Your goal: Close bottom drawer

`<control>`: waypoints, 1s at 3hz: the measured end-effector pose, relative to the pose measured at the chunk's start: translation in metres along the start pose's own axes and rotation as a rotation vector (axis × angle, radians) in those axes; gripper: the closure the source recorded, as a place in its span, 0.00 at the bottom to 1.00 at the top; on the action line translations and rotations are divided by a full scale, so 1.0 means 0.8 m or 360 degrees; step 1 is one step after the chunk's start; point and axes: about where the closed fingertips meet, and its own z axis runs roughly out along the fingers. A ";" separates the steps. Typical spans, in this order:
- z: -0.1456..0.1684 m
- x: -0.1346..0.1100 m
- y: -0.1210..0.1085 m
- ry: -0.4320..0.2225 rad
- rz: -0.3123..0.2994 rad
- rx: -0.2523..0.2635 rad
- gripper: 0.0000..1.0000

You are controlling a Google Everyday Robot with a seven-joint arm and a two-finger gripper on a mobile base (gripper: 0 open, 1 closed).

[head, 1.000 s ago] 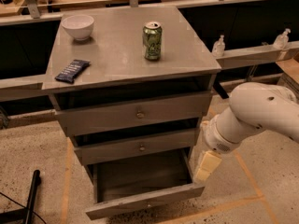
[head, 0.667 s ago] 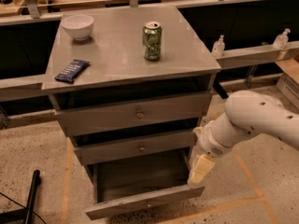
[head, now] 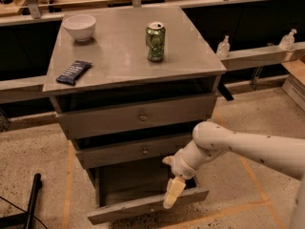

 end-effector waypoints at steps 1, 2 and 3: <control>0.055 0.020 0.014 -0.0028 0.0058 -0.0137 0.00; 0.058 0.019 0.015 -0.0022 0.0051 -0.0163 0.00; 0.087 0.050 -0.011 -0.0019 0.0086 -0.0150 0.00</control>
Offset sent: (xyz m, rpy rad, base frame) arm -0.0191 0.0154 -0.0421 0.0242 0.1088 0.0391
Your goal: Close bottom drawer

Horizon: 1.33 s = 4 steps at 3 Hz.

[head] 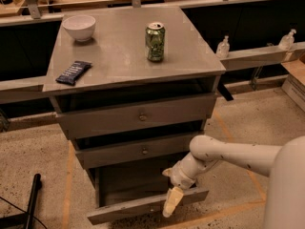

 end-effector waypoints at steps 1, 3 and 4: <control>0.072 0.070 -0.031 -0.0013 0.0088 -0.0059 0.00; 0.148 0.146 -0.040 -0.0042 0.0273 -0.0135 0.00; 0.154 0.146 -0.037 -0.0010 0.0270 -0.0167 0.00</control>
Offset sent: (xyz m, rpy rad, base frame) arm -0.0290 -0.0540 -0.2351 -0.0115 0.2429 -0.1902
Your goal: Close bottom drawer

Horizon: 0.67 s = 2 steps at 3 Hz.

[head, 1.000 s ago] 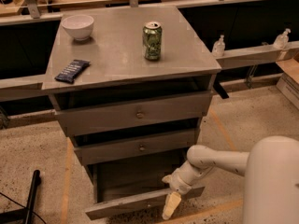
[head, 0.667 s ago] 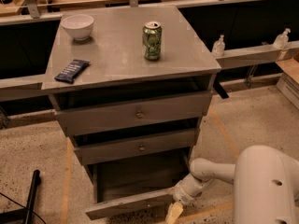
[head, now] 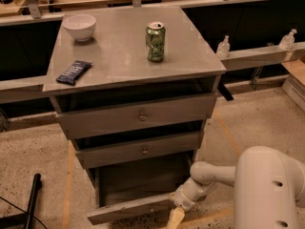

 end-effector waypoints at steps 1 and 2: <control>0.011 0.008 -0.010 -0.0082 -0.0018 -0.0010 0.18; 0.013 0.024 -0.020 -0.0199 -0.0048 0.0024 0.26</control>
Offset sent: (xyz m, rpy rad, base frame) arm 0.0077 -0.0298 -0.0349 0.1847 -0.1014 -0.0952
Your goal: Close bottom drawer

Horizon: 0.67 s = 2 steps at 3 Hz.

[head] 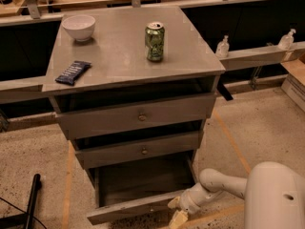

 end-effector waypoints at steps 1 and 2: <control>-0.003 0.015 -0.004 -0.0081 -0.0029 0.0031 0.29; 0.003 0.029 -0.020 -0.0187 -0.0049 0.0083 0.45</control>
Offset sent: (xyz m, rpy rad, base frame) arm 0.0162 -0.0311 -0.0449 0.1528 -0.1336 -0.1297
